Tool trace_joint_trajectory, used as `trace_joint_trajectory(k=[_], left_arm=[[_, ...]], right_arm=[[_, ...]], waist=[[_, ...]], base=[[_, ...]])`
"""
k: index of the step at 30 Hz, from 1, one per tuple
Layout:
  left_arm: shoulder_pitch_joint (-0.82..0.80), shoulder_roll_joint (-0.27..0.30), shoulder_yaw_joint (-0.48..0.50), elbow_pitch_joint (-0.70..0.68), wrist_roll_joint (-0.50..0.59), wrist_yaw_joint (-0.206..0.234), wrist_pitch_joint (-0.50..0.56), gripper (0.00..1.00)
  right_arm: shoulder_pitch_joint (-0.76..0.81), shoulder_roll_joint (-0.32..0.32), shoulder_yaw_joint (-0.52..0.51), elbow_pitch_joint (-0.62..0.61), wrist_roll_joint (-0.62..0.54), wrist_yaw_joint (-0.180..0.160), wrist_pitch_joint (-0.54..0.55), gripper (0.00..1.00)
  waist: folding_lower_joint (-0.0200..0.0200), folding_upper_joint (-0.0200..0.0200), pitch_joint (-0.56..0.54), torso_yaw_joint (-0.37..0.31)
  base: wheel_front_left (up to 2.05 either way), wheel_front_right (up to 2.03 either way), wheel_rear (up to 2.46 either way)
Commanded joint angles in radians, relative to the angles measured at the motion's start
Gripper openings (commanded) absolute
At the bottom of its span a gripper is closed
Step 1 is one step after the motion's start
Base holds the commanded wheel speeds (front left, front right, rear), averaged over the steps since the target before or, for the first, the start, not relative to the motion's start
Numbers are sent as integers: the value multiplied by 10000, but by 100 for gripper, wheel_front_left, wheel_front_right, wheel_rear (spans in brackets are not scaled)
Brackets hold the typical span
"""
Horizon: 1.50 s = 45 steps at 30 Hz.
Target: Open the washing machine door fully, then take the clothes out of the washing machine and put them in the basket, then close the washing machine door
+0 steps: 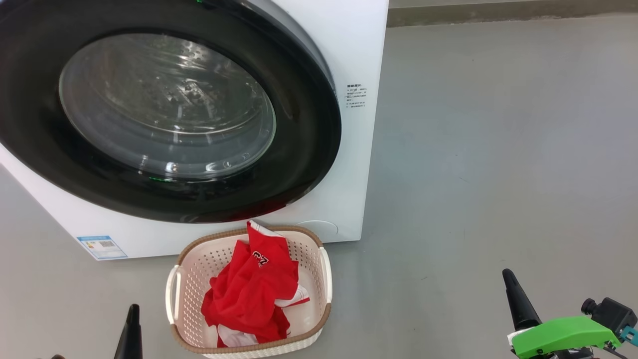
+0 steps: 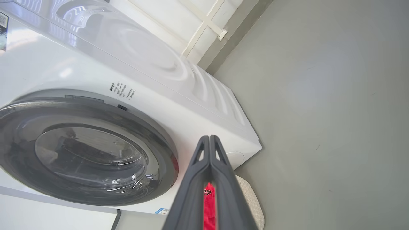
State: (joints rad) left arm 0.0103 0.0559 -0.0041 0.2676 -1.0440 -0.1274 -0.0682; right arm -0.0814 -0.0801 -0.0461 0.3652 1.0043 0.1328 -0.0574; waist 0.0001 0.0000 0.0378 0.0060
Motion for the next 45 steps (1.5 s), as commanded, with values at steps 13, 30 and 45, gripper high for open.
trace_joint_trajectory(k=[13,30,45], left_arm=[[-652,135,410,-215,-1465,-21,415,0],[-855,111,642,-220,-3166,-26,908,0],[-1034,87,852,-225,-4658,-30,1347,0]], right_arm=[[-240,56,-103,-511,1553,-13,434,0],[-250,151,-333,-783,3313,-16,938,0],[-259,235,-535,-1023,4863,-19,1381,0]], waist=[[-1,0,-82,-14],[-1,0,-186,-32],[-1,0,-278,-47]], base=[[0,0,0],[0,0,0],[0,0,0]])
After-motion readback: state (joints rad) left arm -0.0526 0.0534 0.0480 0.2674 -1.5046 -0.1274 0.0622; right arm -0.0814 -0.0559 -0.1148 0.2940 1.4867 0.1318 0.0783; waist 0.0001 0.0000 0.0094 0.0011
